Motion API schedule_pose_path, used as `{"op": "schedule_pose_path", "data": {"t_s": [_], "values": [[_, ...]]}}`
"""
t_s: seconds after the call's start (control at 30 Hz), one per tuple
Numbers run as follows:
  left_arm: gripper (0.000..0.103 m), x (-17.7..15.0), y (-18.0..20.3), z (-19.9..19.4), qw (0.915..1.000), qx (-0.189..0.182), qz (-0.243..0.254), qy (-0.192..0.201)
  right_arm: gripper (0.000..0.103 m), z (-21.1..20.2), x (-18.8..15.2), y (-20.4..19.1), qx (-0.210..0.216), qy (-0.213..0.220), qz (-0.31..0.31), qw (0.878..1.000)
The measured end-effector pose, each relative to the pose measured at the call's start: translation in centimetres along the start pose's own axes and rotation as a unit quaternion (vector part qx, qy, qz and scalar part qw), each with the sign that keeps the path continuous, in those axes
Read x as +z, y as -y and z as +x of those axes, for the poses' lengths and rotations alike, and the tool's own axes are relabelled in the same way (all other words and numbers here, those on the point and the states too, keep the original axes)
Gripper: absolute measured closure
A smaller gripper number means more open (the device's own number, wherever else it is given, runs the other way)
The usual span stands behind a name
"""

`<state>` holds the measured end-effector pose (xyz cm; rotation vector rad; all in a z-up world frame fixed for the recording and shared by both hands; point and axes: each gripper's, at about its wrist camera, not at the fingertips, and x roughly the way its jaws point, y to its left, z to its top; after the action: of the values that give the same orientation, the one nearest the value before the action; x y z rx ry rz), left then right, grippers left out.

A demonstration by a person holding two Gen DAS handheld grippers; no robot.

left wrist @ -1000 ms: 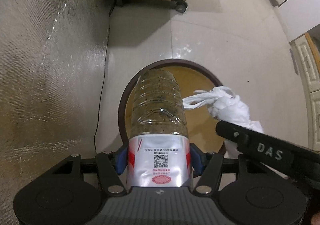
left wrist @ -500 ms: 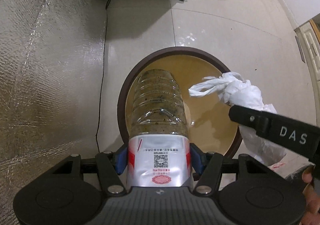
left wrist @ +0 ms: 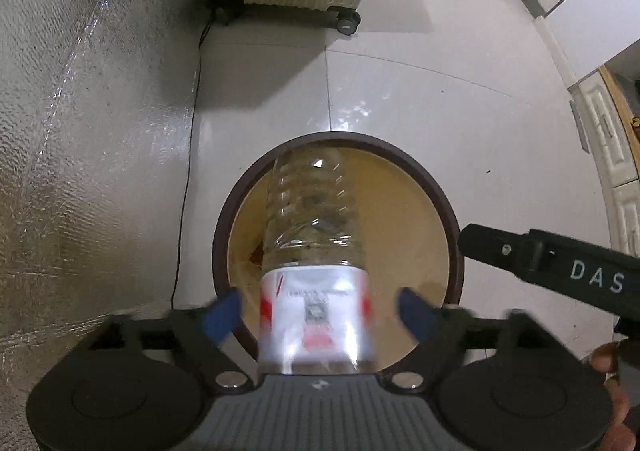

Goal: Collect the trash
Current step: 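Open both tools to drop the bag and bottle into the wastebasket, then lift both tools away from the wastebasket back toward the table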

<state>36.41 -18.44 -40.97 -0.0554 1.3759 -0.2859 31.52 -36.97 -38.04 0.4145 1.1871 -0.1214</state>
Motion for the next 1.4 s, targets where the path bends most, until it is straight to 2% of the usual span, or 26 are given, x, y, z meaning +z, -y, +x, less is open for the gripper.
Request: {"op": "schedule_pose_path", "data": {"t_s": [0.5, 0.67, 0.77, 1.03, 1.1, 1.13, 1.4], "values": [[0.012, -0.2, -0.6, -0.1, 0.9978, 0.058, 0.014, -0.028, 0.040, 0.7, -0.6, -0.1, -0.045, -0.019, -0.047, 0.998], [0.006, -0.2, -0.8, -0.9, 0.9974, 0.068, 0.011, -0.021, 0.038, 0.5, -0.8, -0.3, -0.052, -0.019, -0.065, 0.996], [0.001, -0.3, -1.0, -1.2, 0.9970, 0.074, 0.008, -0.020, 0.032, 0.3, -1.1, -0.4, -0.054, -0.018, -0.074, 0.996], [0.000, -1.0, -1.4, -2.2, 0.9963, 0.084, 0.013, -0.017, 0.017, -0.5, -1.6, -0.1, -0.057, -0.013, -0.082, 0.995], [0.000, -1.1, -1.6, -2.5, 0.9958, 0.089, 0.014, -0.014, 0.003, -0.7, -1.9, 0.0, -0.060, -0.010, -0.089, 0.994], [0.000, -1.2, -1.6, -2.7, 0.9955, 0.092, 0.018, -0.012, 0.001, -0.9, -2.1, 0.0, -0.064, -0.008, -0.092, 0.994], [0.000, -1.6, -2.1, -3.6, 0.9954, 0.093, 0.019, -0.010, 0.000, -1.9, -2.9, 0.5, -0.084, -0.011, -0.084, 0.993]]}}
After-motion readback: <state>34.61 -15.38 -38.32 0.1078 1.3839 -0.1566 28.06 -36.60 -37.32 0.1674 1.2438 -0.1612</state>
